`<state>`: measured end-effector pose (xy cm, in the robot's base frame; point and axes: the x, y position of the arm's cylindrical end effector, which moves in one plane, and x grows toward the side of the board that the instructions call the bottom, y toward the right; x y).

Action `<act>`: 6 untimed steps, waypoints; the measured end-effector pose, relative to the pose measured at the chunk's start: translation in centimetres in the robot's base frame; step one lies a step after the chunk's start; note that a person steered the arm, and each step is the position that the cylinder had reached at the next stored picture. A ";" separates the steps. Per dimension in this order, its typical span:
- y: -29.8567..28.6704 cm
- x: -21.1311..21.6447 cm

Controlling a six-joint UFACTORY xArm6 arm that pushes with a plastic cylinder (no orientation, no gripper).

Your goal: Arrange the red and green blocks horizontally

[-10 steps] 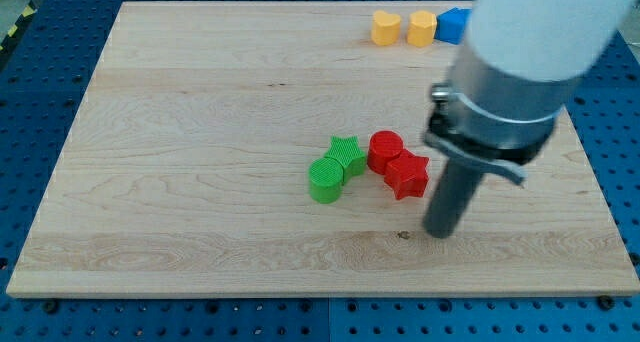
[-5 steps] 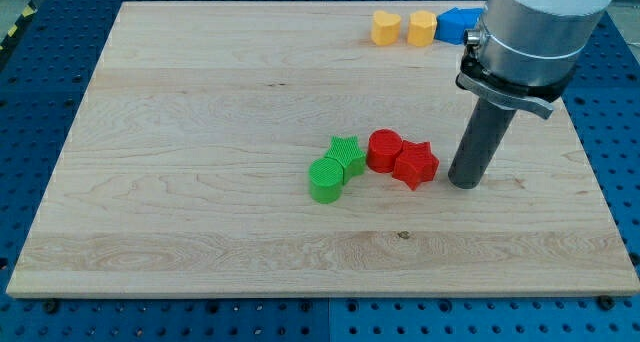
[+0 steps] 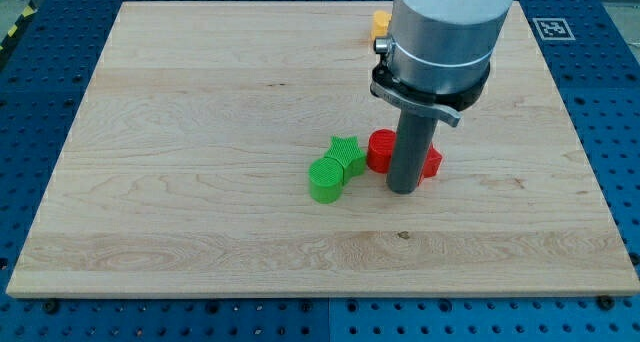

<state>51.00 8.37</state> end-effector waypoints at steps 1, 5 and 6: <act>0.3 -0.2; -4.7 3.6; -7.2 1.5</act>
<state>52.48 1.22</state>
